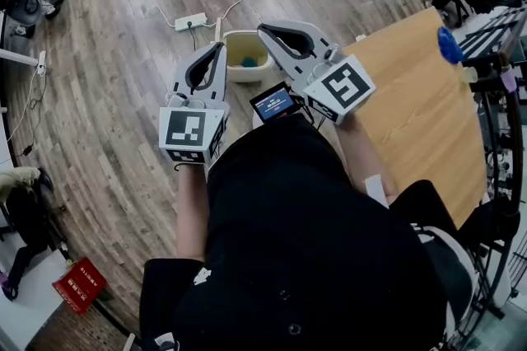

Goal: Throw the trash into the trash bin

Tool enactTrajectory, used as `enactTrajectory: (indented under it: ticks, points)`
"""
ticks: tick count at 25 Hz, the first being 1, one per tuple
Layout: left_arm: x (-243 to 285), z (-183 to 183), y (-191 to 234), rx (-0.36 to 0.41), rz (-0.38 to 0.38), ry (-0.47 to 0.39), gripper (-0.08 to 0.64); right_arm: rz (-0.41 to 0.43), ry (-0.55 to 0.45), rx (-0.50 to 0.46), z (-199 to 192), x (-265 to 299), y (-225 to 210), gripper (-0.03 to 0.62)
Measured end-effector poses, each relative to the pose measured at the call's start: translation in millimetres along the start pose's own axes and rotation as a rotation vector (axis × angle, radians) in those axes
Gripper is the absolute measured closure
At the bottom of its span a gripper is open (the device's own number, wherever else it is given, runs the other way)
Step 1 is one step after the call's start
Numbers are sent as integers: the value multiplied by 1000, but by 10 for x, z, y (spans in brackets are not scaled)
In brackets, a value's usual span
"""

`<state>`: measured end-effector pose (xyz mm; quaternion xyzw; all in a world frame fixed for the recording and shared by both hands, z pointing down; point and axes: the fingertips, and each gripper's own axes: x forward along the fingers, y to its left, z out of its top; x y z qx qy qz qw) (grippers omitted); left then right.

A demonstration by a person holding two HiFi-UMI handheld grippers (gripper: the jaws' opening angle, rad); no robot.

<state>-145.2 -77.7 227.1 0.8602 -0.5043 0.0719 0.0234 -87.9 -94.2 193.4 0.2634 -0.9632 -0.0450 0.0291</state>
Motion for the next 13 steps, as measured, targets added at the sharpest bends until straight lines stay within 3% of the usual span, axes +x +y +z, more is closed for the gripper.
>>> enactTrajectory:
  ticks: [13]
  points:
    - [-66, -104, 17, -13, 15, -17, 563, 23, 23, 10, -99, 42, 155, 594]
